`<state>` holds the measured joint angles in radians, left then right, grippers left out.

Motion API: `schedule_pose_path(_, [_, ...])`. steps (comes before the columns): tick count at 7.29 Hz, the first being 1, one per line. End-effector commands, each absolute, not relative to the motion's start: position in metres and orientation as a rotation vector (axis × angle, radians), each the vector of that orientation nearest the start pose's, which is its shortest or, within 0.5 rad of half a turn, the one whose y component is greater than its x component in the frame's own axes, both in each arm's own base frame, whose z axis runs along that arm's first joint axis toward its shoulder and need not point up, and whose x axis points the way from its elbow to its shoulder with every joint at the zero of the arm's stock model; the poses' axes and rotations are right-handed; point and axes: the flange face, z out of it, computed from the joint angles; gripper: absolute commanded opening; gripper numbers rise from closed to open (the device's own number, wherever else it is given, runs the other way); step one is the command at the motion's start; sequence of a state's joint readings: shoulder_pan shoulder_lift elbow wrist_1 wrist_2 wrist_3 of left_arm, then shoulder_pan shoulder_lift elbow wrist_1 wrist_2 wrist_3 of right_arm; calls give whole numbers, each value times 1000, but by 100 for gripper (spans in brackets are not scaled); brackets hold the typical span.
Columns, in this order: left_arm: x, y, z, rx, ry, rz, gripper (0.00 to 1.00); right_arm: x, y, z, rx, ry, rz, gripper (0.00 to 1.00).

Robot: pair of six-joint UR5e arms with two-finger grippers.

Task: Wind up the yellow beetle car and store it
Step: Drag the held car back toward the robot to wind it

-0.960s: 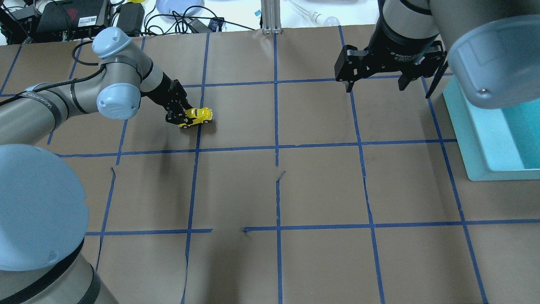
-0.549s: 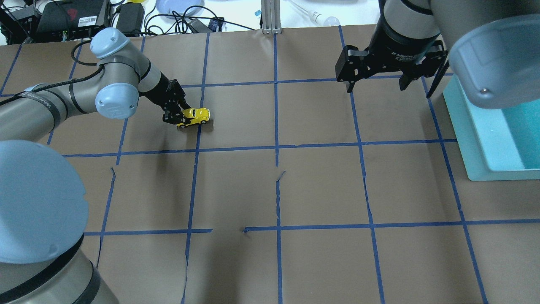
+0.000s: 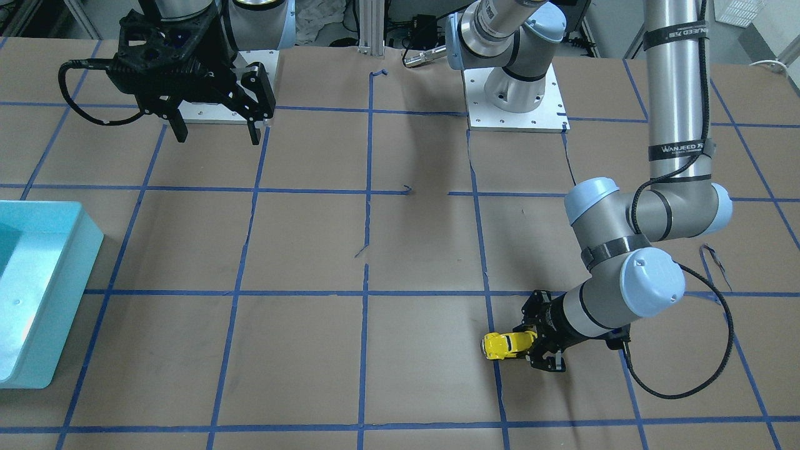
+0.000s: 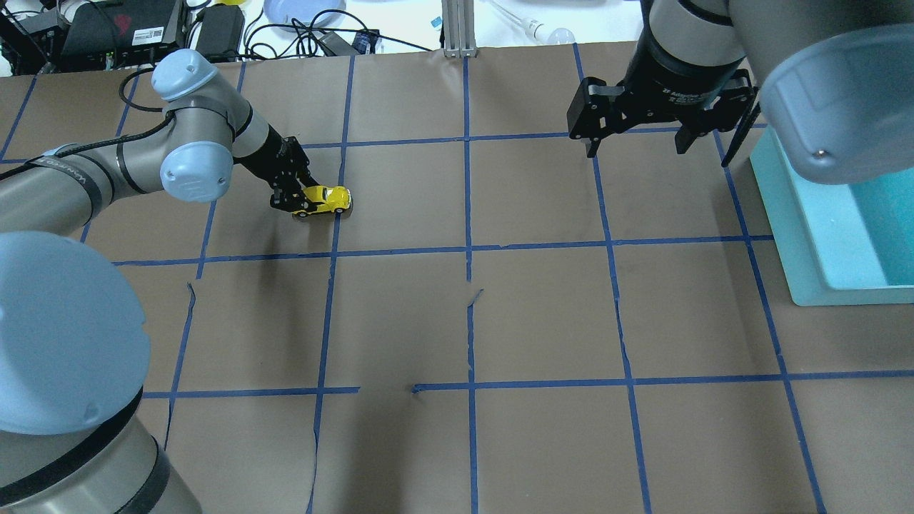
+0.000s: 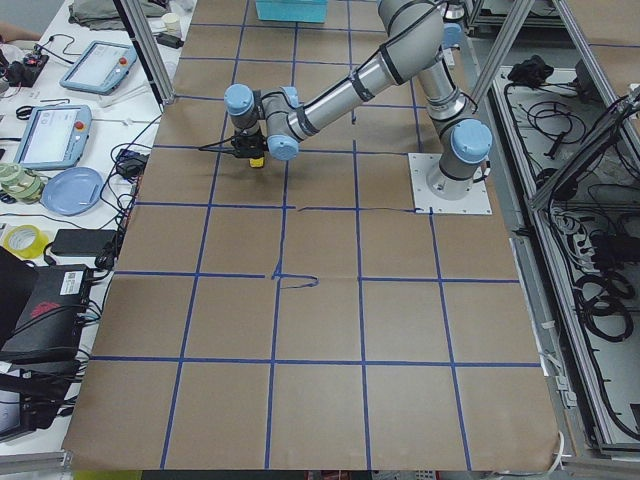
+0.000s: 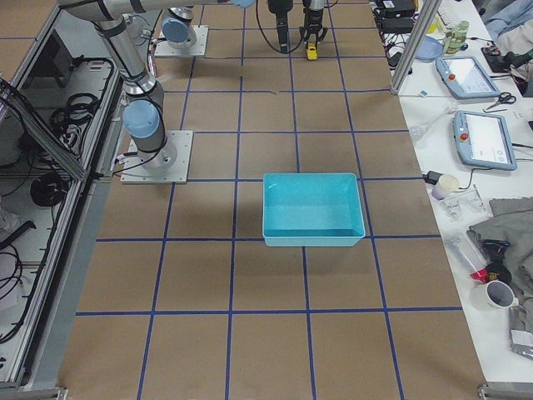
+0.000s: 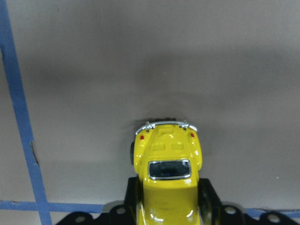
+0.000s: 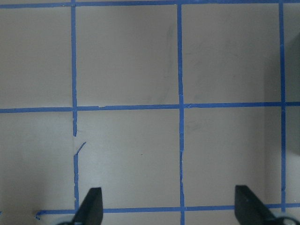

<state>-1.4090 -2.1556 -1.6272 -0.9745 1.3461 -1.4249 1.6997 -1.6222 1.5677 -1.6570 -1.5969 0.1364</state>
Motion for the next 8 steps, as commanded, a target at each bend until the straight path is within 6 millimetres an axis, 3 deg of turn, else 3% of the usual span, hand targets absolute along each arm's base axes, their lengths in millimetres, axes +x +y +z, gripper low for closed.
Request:
schedule_pose_path(1, [-33, -665, 184, -2351, 2286, 241, 0, 191, -476, 518, -149, 3138, -202, 100])
schedule_pose_path(8, [12, -664, 183, -2305, 2334, 249, 0, 194, -477, 513, -177, 3144, -156, 100])
